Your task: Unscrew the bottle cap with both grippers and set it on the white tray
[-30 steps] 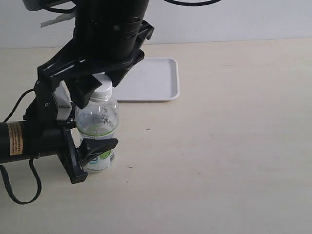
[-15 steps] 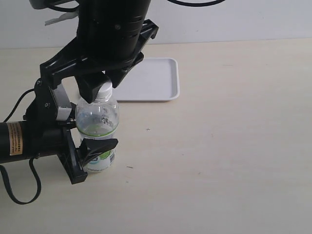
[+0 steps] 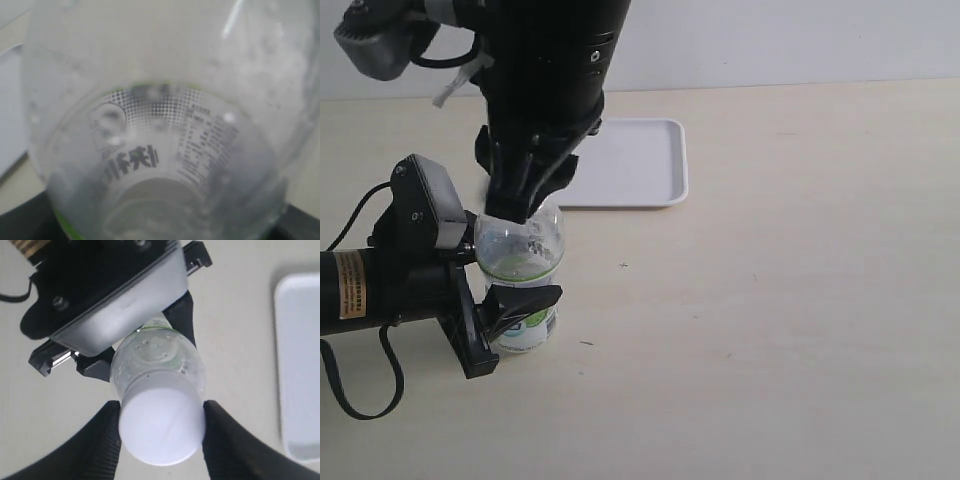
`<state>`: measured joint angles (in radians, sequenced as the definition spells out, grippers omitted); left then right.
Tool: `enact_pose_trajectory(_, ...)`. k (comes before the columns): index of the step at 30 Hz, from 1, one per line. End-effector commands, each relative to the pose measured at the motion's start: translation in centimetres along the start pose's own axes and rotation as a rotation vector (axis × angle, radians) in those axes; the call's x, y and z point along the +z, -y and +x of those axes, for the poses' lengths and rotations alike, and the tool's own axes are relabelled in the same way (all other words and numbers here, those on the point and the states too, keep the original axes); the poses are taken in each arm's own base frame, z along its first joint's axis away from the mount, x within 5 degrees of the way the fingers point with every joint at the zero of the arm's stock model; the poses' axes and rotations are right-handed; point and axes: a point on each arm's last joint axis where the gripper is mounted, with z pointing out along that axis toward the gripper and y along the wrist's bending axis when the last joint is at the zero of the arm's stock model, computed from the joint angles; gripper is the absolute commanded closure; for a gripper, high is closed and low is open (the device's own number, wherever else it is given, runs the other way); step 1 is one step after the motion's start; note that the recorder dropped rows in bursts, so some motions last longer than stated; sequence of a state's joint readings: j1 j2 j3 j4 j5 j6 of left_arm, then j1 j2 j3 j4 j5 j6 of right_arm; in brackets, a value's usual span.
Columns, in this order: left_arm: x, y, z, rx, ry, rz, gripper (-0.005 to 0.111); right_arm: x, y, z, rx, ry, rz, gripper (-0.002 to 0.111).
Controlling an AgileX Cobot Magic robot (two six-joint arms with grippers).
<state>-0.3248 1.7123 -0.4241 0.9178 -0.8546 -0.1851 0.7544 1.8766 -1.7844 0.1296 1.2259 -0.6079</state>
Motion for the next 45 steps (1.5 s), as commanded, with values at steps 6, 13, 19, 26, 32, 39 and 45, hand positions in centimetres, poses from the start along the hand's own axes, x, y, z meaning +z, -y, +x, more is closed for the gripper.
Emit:
enact_pose_trajectory(6, 0.0, 0.0, 0.0, -0.021, -0.012, -0.005, 0.107, -0.1, -0.2, -0.1, -0.481, 0.022, -0.011, 0.108)
enact_pose_trajectory(13, 0.0, 0.0, 0.0, -0.026, -0.012, -0.005, 0.107, -0.1, 0.1, 0.1, -0.840, -0.013, 0.016, 0.108)
enact_pose_trajectory(19, 0.0, 0.0, 0.0, -0.030, -0.014, -0.005, 0.107, -0.1, 0.1, 0.1, -1.078, -0.015, 0.014, 0.108)
enact_pose_trajectory(26, 0.0, 0.0, 0.0, -0.030, -0.014, -0.005, 0.107, -0.1, 0.1, 0.1, -1.347, -0.022, 0.014, 0.108)
enact_pose_trajectory(32, 0.0, 0.0, 0.0, -0.038, -0.014, -0.005, 0.107, -0.1, 0.3, 0.2, -1.523, -0.042, 0.016, 0.108)
enact_pose_trajectory(39, 0.0, 0.0, 0.0, -0.038, -0.014, -0.005, 0.107, -0.3, 0.5, 0.4, -1.535, -0.079, 0.028, 0.108)
enact_pose_trajectory(45, 0.0, 0.0, 0.0, -0.038, -0.014, -0.005, 0.107, -2.1, 0.0, 0.4, -1.525, -0.050, 0.069, 0.108)
